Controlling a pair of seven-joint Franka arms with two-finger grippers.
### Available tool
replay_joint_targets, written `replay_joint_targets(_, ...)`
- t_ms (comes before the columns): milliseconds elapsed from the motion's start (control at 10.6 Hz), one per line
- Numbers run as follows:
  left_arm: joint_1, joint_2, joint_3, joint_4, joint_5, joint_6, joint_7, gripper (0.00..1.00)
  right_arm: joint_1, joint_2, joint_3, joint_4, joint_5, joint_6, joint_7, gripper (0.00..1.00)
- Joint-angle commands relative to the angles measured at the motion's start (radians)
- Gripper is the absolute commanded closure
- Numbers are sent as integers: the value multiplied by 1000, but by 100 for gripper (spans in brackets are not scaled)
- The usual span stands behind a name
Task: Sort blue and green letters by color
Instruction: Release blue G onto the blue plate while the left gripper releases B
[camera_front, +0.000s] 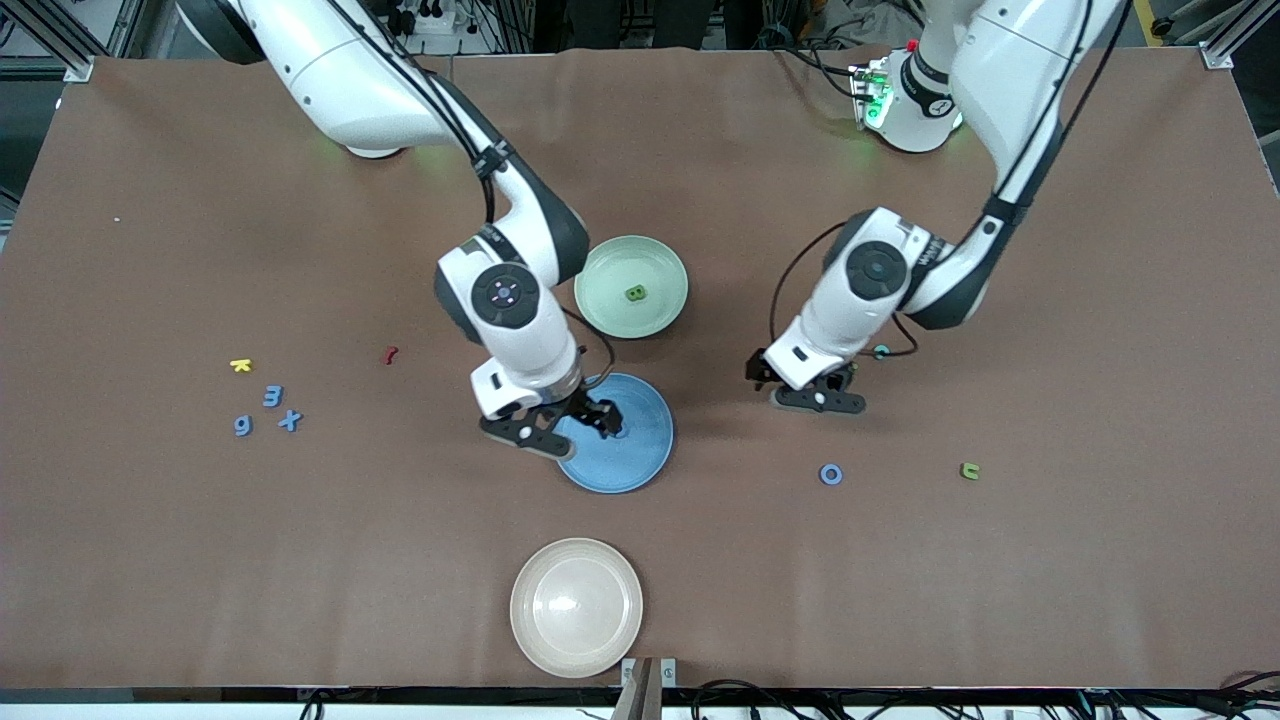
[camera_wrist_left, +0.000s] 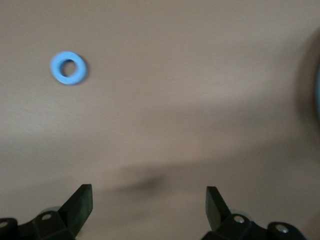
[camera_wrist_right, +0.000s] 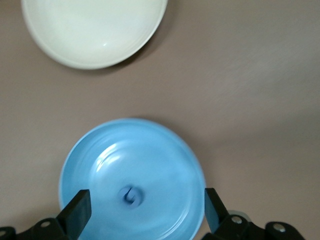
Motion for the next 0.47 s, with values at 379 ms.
replay_joint_targets(379, 108, -6, -14, -142, 49, -4, 382, 0, -300, -143, -10, -123, 16, -118, -247, 0)
